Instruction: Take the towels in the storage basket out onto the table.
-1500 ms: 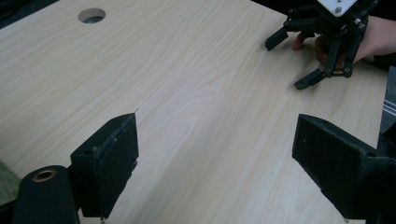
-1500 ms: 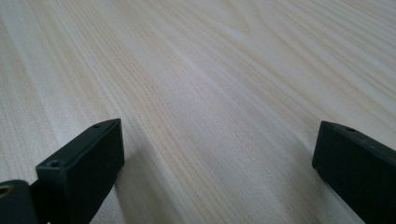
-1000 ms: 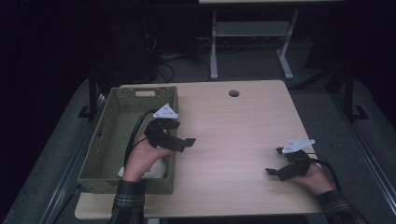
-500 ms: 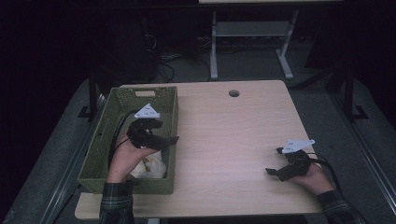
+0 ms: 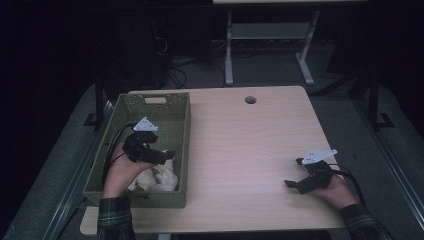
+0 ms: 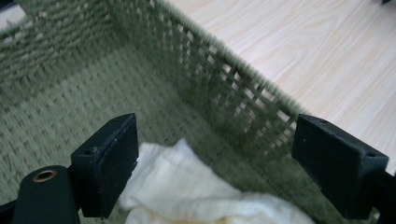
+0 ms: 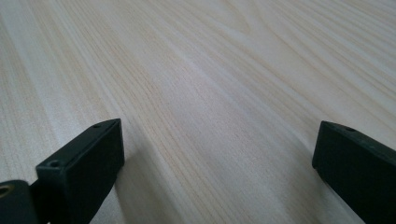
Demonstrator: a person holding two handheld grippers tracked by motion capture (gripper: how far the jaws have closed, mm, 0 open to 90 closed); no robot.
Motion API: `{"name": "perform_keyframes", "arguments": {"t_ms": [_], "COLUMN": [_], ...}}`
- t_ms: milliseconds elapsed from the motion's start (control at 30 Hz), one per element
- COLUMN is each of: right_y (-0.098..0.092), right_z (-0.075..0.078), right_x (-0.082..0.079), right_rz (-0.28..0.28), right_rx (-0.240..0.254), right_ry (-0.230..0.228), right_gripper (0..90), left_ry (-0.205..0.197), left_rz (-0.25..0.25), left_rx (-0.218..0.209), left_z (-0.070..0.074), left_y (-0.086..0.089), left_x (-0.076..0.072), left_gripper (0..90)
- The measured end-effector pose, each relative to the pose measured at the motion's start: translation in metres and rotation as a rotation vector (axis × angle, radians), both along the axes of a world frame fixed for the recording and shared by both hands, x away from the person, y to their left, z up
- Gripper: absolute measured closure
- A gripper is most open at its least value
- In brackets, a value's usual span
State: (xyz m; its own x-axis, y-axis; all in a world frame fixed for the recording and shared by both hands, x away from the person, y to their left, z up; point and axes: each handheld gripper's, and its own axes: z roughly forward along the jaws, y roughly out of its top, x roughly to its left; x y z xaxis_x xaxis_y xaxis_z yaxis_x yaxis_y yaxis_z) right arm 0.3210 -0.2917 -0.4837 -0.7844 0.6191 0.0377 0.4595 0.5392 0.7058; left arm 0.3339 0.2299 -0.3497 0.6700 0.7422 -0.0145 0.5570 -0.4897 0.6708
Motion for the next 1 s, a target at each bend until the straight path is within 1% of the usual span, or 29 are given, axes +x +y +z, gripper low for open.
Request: {"name": "perform_keyframes", "arguments": {"t_ms": [200, 233, 433, 533, 567, 633, 667, 733, 800, 833, 900, 1000], "right_y": [0.000, 0.000, 0.000, 0.000, 0.000, 0.000, 0.000, 0.000, 0.000, 0.000, 0.000, 0.000], "right_z": [0.000, 0.000, 0.000, 0.000, 0.000, 0.000, 0.000, 0.000, 0.000, 0.000, 0.000, 0.000], "right_x": [0.000, 0.000, 0.000, 0.000, 0.000, 0.000, 0.000, 0.000, 0.000, 0.000, 0.001, 0.001], "right_rz": [0.000, 0.000, 0.002, 0.005, 0.006, 0.005, 0.005, 0.007, 0.008, 0.008, 0.011, 0.013], "right_rx": [0.000, 0.000, -0.001, -0.001, -0.001, 0.000, -0.001, 0.000, 0.000, 0.000, -0.001, -0.001], "right_ry": [0.000, 0.001, -0.001, -0.001, -0.001, -0.001, -0.001, -0.002, -0.002, -0.002, -0.005, -0.006], "right_gripper": [1.9, 1.9, 1.8, 1.9, 1.9, 1.9, 1.9, 1.9, 1.9, 1.9, 1.9, 1.9], "left_ry": [0.045, 0.053, 0.103, 0.124, 0.131, 0.147, 0.155, 0.183, 0.202, 0.220, 0.242, 0.278], "left_rz": [0.015, 0.021, 0.035, 0.041, 0.041, 0.042, 0.037, 0.043, 0.037, 0.033, 0.032, 0.033], "left_rx": [0.033, 0.033, 0.078, 0.090, 0.085, 0.095, 0.110, 0.128, 0.138, 0.148, 0.176, 0.204], "left_z": [-0.012, -0.013, -0.022, -0.026, -0.028, -0.033, -0.035, -0.042, -0.048, -0.051, -0.057, -0.066], "left_y": [0.007, 0.007, 0.009, 0.011, 0.011, 0.012, 0.013, 0.013, 0.013, 0.012, 0.011, 0.009], "left_x": [0.001, 0.001, 0.001, 0.000, 0.000, 0.001, 0.002, 0.004, 0.006, 0.007, 0.010, 0.014], "left_gripper": [13.9, 13.9, 13.5, 13.4, 13.4, 13.4, 13.4, 13.4, 13.4, 13.4, 13.4, 13.4]}}
